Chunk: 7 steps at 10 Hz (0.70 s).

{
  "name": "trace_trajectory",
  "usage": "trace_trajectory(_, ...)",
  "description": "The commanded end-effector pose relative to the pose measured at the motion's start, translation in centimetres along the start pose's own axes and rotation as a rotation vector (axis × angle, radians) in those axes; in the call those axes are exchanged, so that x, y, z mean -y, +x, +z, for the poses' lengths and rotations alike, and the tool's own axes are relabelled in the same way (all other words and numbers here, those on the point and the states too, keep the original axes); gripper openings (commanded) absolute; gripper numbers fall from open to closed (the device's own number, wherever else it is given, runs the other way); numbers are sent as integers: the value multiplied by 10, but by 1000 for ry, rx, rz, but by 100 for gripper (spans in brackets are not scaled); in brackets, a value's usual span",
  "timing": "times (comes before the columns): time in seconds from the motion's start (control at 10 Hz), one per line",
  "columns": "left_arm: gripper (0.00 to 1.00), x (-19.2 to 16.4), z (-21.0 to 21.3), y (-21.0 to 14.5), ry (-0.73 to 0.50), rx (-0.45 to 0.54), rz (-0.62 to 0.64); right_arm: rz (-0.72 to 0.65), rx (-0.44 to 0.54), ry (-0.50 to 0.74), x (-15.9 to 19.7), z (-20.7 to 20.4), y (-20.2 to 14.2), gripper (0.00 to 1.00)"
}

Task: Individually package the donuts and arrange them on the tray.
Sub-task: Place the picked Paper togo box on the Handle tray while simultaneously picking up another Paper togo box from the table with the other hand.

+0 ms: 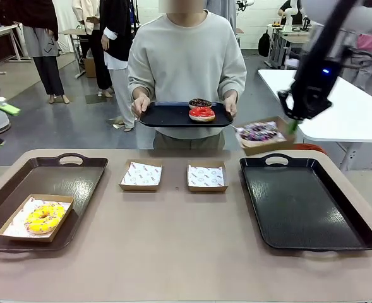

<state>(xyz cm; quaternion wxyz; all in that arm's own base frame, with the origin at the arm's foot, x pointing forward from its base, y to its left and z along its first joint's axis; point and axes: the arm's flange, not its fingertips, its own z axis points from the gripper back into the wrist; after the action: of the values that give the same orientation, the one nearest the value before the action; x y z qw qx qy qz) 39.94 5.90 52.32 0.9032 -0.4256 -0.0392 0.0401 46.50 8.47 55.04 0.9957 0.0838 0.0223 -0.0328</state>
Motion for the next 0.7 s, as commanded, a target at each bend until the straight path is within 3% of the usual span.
trace_trajectory(0.0,100,22,-31,18,157,-62,-2,-13,-14,-1,28,-22,-26,1)
trace_trajectory(0.2,100,55,-79,33,288,-100,-13,-1,-26,-9,53,-46,-42,1)
trace_trajectory(0.6,100,87,-161,53,510,-94,-38,-6,-55,11,78,-92,-52,1)
